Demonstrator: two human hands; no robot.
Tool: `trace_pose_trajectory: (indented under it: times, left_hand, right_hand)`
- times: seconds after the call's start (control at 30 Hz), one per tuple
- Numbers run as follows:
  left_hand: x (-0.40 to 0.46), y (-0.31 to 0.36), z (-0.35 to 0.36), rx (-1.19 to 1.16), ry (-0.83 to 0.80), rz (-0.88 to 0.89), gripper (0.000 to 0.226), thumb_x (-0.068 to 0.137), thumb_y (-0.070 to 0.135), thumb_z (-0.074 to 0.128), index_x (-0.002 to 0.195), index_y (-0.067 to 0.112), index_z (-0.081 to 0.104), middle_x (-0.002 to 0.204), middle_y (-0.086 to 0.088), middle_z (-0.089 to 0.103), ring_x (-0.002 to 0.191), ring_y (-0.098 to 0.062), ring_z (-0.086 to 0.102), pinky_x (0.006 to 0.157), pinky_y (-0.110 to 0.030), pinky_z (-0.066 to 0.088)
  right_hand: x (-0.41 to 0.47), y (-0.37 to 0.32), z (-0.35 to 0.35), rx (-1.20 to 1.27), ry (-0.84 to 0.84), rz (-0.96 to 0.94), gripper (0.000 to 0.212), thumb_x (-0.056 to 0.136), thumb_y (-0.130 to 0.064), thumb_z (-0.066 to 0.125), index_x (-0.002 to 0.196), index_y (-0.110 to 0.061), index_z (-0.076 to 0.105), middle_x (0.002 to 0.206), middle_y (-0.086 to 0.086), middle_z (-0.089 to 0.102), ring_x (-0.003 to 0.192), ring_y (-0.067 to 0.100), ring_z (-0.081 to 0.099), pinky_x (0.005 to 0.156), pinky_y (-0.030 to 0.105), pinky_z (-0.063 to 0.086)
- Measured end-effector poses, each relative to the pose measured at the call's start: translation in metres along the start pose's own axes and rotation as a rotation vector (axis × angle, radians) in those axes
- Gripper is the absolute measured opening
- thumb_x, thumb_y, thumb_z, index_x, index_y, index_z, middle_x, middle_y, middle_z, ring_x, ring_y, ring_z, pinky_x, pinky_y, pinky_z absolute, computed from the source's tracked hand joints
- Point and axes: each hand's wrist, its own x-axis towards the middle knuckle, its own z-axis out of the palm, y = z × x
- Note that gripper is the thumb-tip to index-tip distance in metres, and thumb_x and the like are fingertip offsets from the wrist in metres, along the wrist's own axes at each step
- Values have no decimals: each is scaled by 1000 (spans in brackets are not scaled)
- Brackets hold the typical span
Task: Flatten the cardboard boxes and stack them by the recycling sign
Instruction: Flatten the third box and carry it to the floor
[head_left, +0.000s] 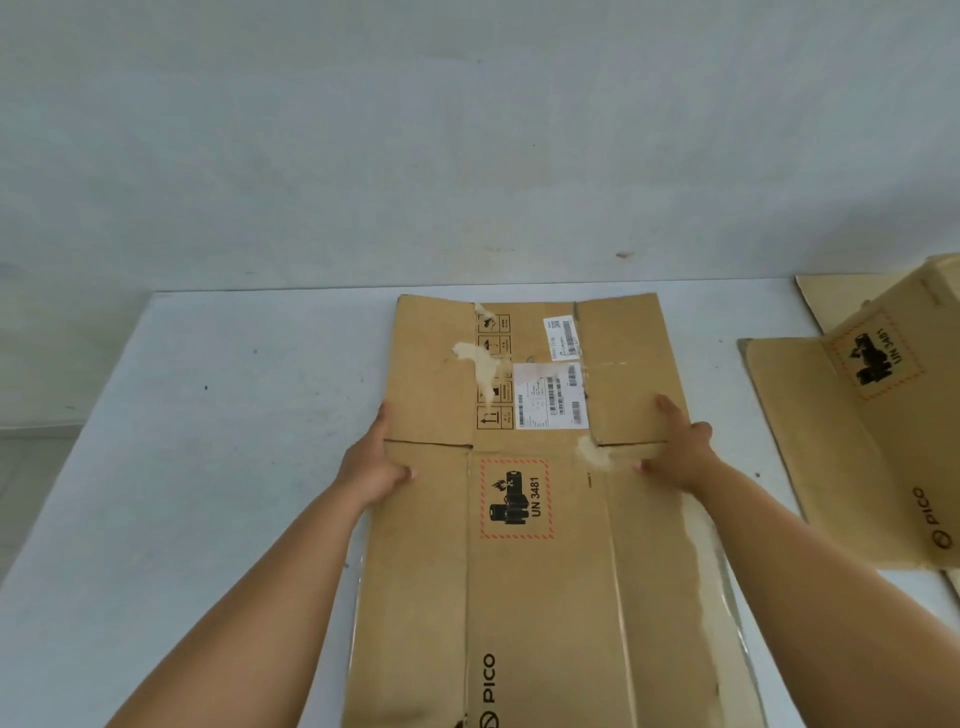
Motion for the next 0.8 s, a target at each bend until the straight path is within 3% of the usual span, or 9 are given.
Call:
trace_pose_trajectory:
  times: [0.1,0.2,0.37,0.53,0.67,0.8]
  left_hand:
    - [-18,-28,-22,-65,13,75,102,75,10,75,149,36,10,154,3,25,138,-20,31,109,-31,30]
    - [-33,-54,-52,-52,58,147,94,75,9,75,147,35,22,152,3,31,137,-18,33,107,-26,30]
    - [-58,-91,-115,8,123,251,83,75,10,76,144,28,33,147,-3,40,132,-22,40,107,-29,32]
    - [-95,-131,-189,-52,269,280,84,72,9,78,141,32,37,141,-2,47,127,-21,45,97,-23,36]
    - [-119,-144,-247,-97,399,325,83,71,5,78,140,31,40,139,-4,49,126,-23,46,94,-22,36]
    - [-128,-143,-295,-87,531,353,83,72,3,77,140,31,39,134,-10,52,123,-26,48,96,-26,37]
  right_hand:
    - [-31,8,21,48,-66,-19,91,85,-11,63,150,-35,5,134,17,28,112,37,45,103,42,40]
    - [-64,-8,44,89,-4,-69,82,85,1,52,150,-34,15,135,17,34,111,34,47,101,42,42]
    - [-114,-65,79,58,109,-176,73,84,3,56,147,-24,32,131,15,44,117,32,48,95,35,42]
    - [-152,-126,112,131,205,-287,67,83,7,57,141,-25,42,121,14,51,94,23,48,78,30,41]
    - [-175,-181,130,178,276,-415,64,85,7,57,139,-23,43,106,6,45,90,19,44,78,28,37]
    - [-197,-241,126,234,361,-544,63,86,6,54,140,-25,42,105,5,44,87,20,47,76,29,40]
